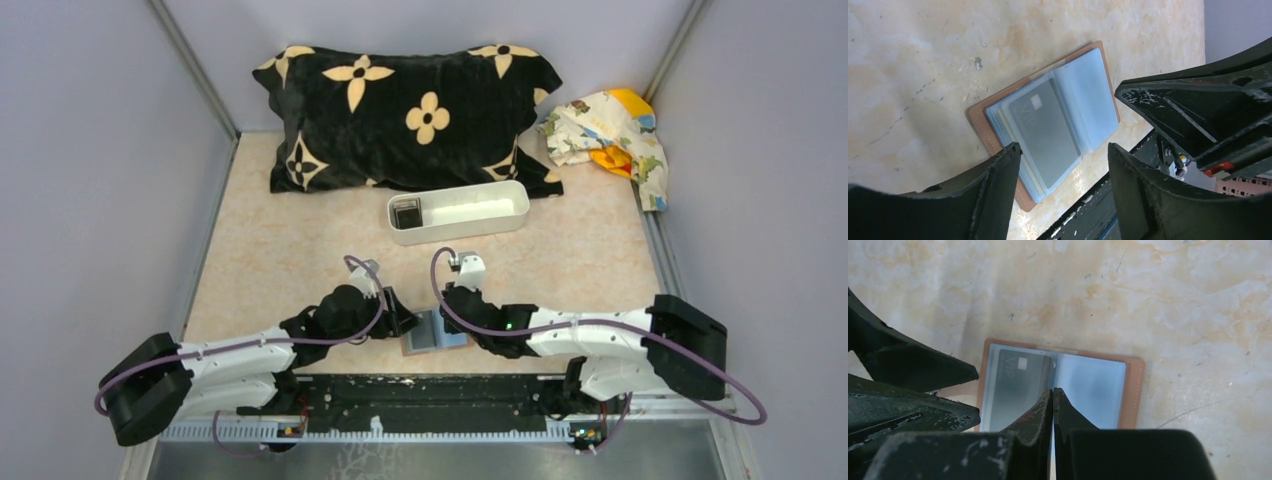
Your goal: Take the credit cards out of the card holder
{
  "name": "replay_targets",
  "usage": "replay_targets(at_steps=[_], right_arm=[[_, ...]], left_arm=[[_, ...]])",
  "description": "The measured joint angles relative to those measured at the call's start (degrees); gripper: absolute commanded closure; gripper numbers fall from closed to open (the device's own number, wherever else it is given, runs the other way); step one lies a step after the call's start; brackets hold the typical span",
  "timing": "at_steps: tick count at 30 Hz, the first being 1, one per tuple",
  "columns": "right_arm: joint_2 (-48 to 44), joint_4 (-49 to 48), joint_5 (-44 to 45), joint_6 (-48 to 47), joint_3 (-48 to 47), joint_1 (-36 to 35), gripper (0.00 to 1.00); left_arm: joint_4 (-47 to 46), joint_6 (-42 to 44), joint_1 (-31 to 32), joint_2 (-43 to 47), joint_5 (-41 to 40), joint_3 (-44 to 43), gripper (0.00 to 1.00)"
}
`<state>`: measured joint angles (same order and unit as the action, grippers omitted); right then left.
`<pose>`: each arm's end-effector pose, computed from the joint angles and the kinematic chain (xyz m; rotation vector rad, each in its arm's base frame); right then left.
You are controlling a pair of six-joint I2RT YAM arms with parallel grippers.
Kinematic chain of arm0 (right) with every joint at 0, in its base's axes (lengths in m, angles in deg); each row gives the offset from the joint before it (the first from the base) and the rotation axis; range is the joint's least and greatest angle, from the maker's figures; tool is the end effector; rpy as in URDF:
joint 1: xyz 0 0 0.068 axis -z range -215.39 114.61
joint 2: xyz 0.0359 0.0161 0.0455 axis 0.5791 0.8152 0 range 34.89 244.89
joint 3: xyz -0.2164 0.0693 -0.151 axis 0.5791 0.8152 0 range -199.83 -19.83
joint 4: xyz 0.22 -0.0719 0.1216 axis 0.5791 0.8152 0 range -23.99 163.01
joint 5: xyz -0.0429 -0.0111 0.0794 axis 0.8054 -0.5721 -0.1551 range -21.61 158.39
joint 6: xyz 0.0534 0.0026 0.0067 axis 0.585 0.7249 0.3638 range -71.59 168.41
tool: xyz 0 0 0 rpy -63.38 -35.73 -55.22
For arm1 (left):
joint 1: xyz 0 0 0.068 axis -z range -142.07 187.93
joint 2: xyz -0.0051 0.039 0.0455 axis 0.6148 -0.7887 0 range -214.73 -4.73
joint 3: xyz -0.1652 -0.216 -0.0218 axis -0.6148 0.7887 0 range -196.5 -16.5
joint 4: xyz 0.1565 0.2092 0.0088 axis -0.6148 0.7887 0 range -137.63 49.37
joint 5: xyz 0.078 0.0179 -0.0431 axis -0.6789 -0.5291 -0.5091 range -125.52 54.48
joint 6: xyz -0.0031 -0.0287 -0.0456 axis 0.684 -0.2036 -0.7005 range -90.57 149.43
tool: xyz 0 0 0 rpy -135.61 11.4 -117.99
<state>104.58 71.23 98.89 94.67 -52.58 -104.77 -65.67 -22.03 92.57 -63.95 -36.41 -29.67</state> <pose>0.1007 0.2162 0.1916 -0.1817 2.2276 0.5111 0.1133 -0.1586 0.1541 0.0521 2.2580 -1.0739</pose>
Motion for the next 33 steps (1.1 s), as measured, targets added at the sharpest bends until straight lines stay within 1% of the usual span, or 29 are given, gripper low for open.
replay_targets(at_steps=[2,4,8,10,14,26,33], right_arm=[[1.84,-0.48,-0.63,0.17,0.02,0.00,1.00],[3.78,-1.25,-1.16,0.39,0.07,0.00,1.00],[6.49,-2.27,-2.08,0.83,0.20,0.00,1.00],[6.88,-2.82,-2.29,1.18,0.46,0.00,1.00],[6.88,-3.65,-2.51,2.03,2.01,0.02,1.00],[7.91,-7.08,-4.81,4.55,4.94,0.07,1.00],[9.25,-9.90,-6.23,5.73,5.16,0.11,1.00]], left_arm=[[0.17,-0.81,0.07,-0.02,-0.02,0.35,0.43],[-0.02,-1.46,0.24,-0.68,0.02,0.48,0.45],[-1.20,-1.90,0.35,-5.09,0.63,-0.04,0.45],[-1.95,-2.08,0.35,-8.04,1.22,-0.96,0.45],[-3.52,-2.29,0.39,-10.73,1.99,-2.27,0.45],[-3.52,-2.75,0.39,-8.24,1.99,-2.23,0.46],[-4.63,-2.71,0.39,-11.32,3.02,-3.19,0.46]])
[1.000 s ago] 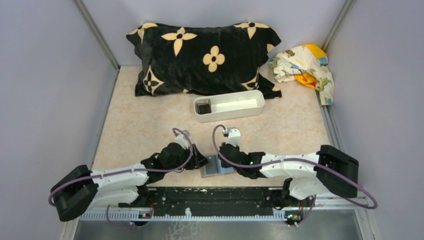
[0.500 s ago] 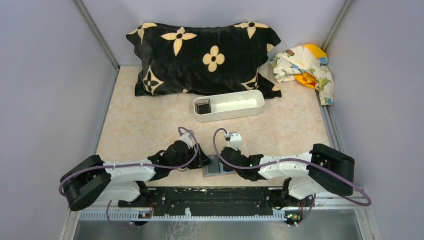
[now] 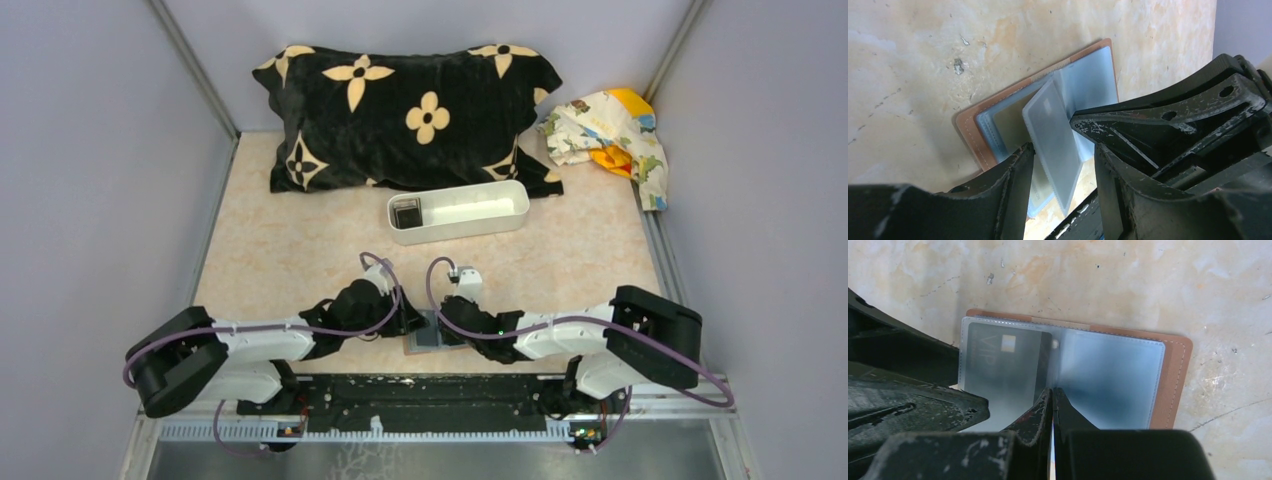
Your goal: Take the credit cards out of the card holder
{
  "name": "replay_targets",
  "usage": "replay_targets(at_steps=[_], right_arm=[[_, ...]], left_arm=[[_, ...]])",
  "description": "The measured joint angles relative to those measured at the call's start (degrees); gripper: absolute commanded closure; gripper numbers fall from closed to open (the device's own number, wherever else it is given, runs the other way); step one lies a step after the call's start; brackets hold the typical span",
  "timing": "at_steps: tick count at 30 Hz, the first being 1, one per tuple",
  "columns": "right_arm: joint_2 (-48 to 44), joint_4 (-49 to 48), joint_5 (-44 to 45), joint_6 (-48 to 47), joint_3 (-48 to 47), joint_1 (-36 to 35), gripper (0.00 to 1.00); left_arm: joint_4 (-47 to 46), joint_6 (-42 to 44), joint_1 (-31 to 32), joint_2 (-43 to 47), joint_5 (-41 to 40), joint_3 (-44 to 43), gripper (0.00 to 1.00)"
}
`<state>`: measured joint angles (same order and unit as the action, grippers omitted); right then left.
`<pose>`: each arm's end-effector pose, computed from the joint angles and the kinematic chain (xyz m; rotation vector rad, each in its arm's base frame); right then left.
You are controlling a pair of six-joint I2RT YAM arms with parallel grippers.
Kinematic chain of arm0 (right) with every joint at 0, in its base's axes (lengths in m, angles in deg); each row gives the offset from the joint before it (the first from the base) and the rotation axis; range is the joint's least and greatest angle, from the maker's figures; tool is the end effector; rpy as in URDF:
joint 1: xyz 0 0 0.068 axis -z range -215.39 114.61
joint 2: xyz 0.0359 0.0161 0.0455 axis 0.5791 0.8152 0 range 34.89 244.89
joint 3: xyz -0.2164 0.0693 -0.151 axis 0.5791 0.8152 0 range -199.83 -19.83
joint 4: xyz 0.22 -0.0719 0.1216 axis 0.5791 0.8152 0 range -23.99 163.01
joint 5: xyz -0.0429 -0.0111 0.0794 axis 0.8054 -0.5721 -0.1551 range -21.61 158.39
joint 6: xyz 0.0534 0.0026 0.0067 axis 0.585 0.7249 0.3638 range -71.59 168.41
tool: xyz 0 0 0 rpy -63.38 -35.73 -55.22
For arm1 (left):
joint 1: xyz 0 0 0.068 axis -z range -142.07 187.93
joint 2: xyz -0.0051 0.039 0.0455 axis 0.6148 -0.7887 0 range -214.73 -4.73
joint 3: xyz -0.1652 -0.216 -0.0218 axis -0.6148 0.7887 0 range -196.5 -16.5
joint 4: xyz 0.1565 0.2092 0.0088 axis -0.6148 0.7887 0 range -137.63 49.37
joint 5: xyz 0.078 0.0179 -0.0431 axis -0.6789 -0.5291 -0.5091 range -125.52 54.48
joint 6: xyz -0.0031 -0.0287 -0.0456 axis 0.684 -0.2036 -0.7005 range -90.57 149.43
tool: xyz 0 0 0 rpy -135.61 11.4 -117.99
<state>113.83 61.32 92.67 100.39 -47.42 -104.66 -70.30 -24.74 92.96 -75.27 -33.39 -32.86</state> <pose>0.0995 0.2214 0.1414 -0.1550 2.3598 0.5675 0.1236 -0.1789 0.1416 0.0421 2.3510 -1.0985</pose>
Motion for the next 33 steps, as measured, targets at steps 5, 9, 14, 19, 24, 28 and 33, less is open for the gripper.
replay_targets(at_steps=[5,9,14,19,24,28,33], right_arm=[[-0.50,-1.81,-0.28,0.98,1.29,0.04,1.00],[-1.95,-2.75,-0.87,1.27,2.86,0.07,1.00],[-3.78,-3.96,-1.95,1.75,4.85,0.20,1.00],[-6.54,-4.68,-2.67,2.08,7.04,0.44,1.00],[-11.41,-2.43,-2.80,2.21,8.81,0.44,1.00],[-19.50,1.97,-1.68,2.71,10.27,0.44,1.00],[-33.59,10.10,1.53,3.17,10.71,0.44,1.00]], left_arm=[[-1.11,0.00,0.00,-2.45,1.14,-0.74,0.46],[-1.86,0.11,0.02,-3.76,1.99,-2.49,0.46],[-3.10,0.33,0.26,-5.84,3.08,-5.51,0.46],[-4.50,0.44,0.61,-8.63,4.04,-7.69,0.45],[-6.01,0.42,0.87,-12.28,5.05,-9.44,0.45],[-7.19,0.39,1.27,-14.56,5.86,-10.45,0.45],[-7.96,0.42,1.53,-16.57,6.51,-11.78,0.44]])
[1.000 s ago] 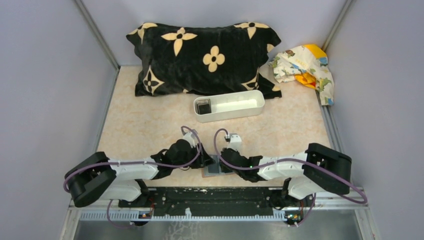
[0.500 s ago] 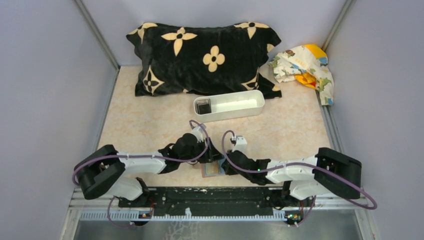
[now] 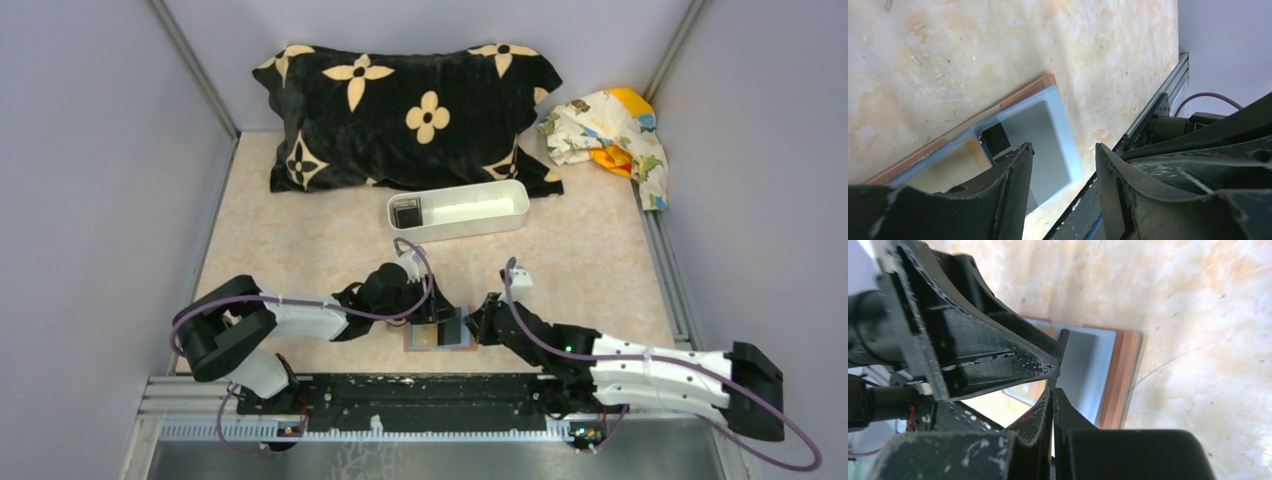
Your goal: Take the credit cards out of the card holder
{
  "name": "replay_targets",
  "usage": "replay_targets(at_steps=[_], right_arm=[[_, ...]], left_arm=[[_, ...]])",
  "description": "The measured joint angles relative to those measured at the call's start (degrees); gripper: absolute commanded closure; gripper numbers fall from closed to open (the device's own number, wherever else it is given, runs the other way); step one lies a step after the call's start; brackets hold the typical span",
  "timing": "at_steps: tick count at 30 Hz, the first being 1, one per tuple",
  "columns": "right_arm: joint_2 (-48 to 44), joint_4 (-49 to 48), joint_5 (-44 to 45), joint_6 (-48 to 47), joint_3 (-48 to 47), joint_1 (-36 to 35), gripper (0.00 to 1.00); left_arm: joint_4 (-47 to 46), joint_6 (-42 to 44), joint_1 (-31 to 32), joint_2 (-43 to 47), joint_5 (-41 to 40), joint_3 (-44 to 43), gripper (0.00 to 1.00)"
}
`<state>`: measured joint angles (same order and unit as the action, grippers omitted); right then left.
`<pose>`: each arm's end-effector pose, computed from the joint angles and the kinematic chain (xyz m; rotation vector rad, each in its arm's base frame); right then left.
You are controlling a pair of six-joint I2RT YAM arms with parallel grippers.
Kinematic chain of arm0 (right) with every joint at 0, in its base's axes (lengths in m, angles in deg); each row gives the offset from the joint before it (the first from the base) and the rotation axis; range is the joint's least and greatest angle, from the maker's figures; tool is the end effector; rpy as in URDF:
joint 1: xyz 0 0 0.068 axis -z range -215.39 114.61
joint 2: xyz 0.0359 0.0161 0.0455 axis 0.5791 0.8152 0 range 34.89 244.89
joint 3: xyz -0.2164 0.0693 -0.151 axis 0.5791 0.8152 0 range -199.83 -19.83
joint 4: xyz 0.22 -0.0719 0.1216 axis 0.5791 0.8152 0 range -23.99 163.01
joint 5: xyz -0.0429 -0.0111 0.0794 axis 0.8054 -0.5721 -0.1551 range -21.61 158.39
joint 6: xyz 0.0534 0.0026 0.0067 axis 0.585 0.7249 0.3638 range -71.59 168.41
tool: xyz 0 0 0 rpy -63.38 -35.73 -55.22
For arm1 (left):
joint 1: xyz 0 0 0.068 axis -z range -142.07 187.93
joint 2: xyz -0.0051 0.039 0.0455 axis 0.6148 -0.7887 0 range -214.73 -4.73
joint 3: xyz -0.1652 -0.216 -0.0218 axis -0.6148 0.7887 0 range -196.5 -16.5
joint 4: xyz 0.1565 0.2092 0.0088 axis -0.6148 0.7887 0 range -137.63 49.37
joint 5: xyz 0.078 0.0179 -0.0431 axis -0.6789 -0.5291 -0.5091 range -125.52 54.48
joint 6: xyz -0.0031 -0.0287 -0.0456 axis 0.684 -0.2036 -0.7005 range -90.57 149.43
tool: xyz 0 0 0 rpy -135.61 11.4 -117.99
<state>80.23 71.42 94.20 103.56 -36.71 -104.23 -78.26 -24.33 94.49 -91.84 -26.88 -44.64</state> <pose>0.0746 0.1496 0.1782 0.0046 2.2030 0.7944 0.1502 -0.2370 0.1463 0.1630 2.3415 -1.2499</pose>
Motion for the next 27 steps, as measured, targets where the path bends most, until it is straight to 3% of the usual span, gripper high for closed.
replay_targets(at_steps=[3,7,17,27], right_arm=[[-7.63,4.68,2.36,-0.15,0.00,0.00,1.00],[-9.60,7.74,4.07,-1.16,0.00,0.00,1.00],[9.22,1.33,1.97,-2.23,-0.02,0.00,1.00],[16.02,-5.84,-1.73,-3.74,-0.74,0.00,1.00]], left_arm=[[-0.52,0.02,0.00,-0.22,0.04,-0.35,0.43],[0.00,0.74,0.00,0.26,-0.39,-0.35,0.41],[2.38,1.73,0.00,8.48,-3.76,2.91,0.40],[4.37,1.68,0.00,10.08,-5.84,7.41,0.39]])
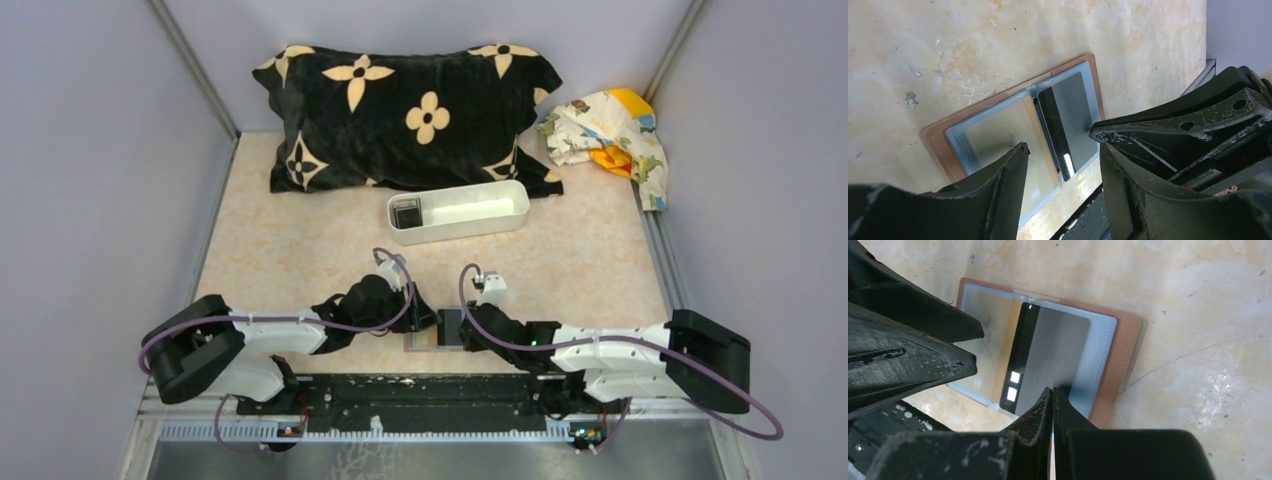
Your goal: Take the credit cards out of the card holder
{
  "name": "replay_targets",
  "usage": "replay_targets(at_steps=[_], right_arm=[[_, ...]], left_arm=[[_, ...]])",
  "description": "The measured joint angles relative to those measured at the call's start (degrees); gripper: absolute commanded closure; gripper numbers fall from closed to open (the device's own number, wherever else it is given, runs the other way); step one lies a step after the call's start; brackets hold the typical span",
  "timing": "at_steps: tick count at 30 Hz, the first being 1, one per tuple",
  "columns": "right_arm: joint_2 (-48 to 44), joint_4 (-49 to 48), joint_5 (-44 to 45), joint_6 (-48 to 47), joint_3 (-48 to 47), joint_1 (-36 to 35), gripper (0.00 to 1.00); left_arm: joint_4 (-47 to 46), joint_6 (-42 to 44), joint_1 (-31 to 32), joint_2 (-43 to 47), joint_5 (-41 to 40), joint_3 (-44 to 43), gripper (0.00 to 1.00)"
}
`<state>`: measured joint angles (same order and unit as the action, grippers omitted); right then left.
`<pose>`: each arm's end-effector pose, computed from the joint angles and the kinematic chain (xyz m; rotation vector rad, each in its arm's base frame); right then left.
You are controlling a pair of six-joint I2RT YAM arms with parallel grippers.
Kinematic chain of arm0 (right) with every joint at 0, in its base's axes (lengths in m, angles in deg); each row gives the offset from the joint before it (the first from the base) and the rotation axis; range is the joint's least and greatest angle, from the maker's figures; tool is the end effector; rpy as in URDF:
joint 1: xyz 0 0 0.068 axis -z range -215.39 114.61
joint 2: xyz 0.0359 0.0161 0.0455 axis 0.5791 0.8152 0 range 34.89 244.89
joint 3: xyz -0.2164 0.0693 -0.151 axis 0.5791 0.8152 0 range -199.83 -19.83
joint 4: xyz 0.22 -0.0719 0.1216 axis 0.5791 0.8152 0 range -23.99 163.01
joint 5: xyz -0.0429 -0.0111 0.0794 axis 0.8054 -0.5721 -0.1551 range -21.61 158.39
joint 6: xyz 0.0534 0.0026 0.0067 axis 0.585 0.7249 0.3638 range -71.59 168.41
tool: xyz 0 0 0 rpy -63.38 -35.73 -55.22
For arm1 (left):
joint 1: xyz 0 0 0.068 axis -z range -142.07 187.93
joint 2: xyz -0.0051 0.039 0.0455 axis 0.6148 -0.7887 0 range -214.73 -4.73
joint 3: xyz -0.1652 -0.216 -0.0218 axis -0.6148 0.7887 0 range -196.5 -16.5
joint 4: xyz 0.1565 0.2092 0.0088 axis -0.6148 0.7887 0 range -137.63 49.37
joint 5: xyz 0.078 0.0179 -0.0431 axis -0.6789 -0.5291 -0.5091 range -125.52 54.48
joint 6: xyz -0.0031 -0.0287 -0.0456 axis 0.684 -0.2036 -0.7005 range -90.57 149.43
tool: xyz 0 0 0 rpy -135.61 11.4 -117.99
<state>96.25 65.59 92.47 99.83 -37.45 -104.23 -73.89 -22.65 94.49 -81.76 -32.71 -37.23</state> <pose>0.0819 0.1714 0.1462 -0.1400 2.3214 0.6208 0.1316 -0.2024 0.1454 0.1239 2.3256 -1.1246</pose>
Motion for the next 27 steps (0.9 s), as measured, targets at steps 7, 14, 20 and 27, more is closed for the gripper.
replay_targets(at_steps=[7,14,20,27], right_arm=[[2.62,-1.75,-1.29,0.28,-1.11,0.00,1.00],[2.89,-3.69,-1.68,3.82,0.39,0.11,1.00],[0.76,-1.97,-1.68,4.26,0.39,0.28,1.00],[-5.57,1.20,-1.42,3.85,0.39,1.29,1.00]], left_arm=[[-0.61,-0.24,0.00,-1.55,0.24,0.04,0.39],[-2.03,-0.39,0.00,-2.60,0.63,0.04,0.38],[-2.45,-0.37,0.00,-3.85,1.16,-0.79,0.38],[-2.56,-0.37,0.00,-4.44,1.38,-1.20,0.38]])
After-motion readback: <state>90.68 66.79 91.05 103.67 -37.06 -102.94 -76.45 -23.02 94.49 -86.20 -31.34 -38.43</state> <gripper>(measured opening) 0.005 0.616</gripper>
